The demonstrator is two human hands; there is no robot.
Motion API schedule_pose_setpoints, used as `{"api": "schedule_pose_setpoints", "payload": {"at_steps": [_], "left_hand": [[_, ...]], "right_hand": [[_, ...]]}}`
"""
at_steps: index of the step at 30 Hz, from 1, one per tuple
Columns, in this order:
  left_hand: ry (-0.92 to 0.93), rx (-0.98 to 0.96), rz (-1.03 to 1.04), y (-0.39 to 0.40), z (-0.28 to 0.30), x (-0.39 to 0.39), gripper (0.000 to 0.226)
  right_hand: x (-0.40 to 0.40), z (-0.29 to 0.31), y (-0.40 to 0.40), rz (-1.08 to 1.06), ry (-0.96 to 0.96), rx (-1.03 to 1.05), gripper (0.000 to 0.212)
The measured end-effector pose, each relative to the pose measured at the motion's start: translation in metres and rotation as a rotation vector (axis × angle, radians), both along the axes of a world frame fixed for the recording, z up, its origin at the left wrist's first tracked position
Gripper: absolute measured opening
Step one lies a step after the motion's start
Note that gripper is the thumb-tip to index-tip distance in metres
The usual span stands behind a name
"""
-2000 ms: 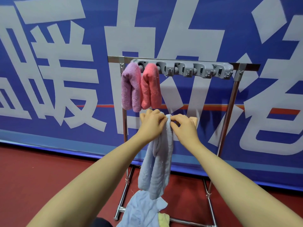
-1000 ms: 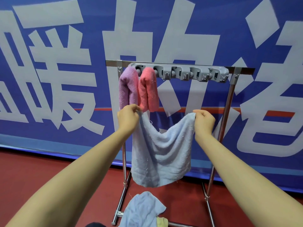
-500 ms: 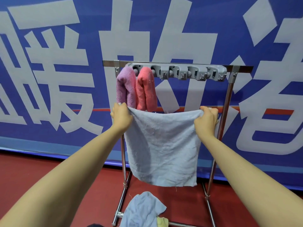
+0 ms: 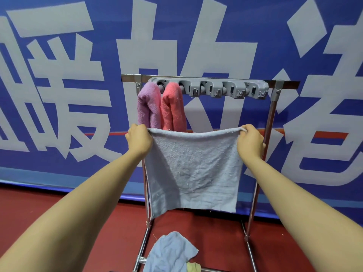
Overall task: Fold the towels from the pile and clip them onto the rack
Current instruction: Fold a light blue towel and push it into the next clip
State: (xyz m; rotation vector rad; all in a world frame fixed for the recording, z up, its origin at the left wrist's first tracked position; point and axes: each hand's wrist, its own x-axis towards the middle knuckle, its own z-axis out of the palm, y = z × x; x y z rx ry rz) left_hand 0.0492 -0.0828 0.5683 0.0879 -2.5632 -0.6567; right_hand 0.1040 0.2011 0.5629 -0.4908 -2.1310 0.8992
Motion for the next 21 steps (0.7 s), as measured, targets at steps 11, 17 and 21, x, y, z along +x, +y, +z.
{"api": "schedule_pose_setpoints", "payload": {"at_steps": [11, 17, 21], "left_hand": [[0.062, -0.223, 0.028, -0.002, 0.001, 0.004, 0.028], [0.023, -0.238, -0.029, -0.005, 0.004, 0.002, 0.027], [0.034, -0.313, -0.037, -0.008, 0.001, 0.002, 0.024]], "right_hand": [[0.002, -0.001, -0.001, 0.08, 0.12, -0.379, 0.034], [0.0, -0.009, 0.004, 0.053, -0.047, -0.199, 0.033], [0.003, -0.012, 0.006, -0.03, -0.146, 0.047, 0.019]]}}
